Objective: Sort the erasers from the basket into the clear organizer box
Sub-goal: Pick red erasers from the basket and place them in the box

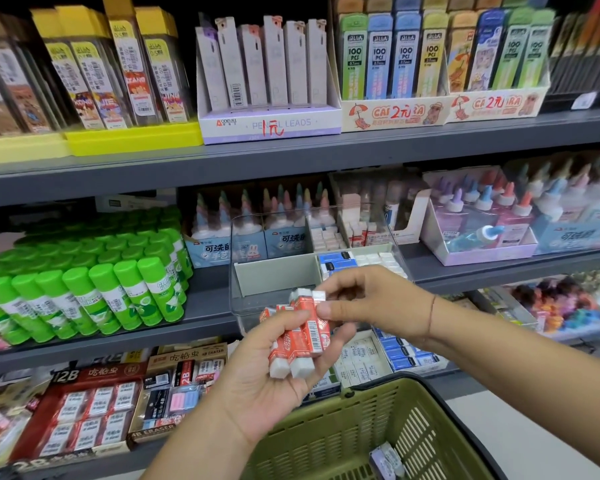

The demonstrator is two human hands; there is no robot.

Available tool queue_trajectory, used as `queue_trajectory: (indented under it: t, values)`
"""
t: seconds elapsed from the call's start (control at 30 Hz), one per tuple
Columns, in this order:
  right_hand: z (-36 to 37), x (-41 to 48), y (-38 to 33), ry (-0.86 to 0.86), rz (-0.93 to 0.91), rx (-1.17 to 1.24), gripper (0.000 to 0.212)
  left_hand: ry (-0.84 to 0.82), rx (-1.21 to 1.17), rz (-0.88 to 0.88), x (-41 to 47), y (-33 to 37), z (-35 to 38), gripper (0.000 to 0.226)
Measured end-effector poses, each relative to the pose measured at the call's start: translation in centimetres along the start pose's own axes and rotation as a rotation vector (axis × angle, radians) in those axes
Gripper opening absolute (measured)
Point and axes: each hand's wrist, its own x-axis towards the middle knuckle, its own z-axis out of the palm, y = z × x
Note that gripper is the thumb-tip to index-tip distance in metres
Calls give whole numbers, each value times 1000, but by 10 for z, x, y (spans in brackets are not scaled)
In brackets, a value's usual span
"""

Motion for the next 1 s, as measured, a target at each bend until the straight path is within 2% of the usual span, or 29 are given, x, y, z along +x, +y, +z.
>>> queue_trajectory:
  t: [0.17, 0.27, 0.33, 0.4, 0.47, 0.57, 0.83, 1.0]
  values:
    - [-18, 2, -12, 8, -8, 190, 14, 11, -41, 64, 2, 5, 0, 32]
    - [-58, 17, -21, 232, -91, 118, 4, 29, -47, 94, 3, 7, -3, 32]
    - [-88, 33, -20, 436, -127, -100, 9, 37, -33, 94, 3, 7, -4, 27]
    - [-111, 52, -13, 533, -112, -465, 14, 45, -29, 88, 4, 6, -5, 27]
    - [-125, 72, -2, 521, -73, -770, 21, 56, -30, 87, 5, 6, -5, 28]
    - [-128, 94, 8, 452, -23, -1081, 25, 74, -29, 89, 7, 6, -6, 33]
    - [-127, 119, 23, 364, 90, -1482, 25, 65, 21, 56, 12, 5, -8, 40]
    - [-122, 125, 25, 406, 108, -1584, 23, 76, 26, 44, 13, 6, -9, 45]
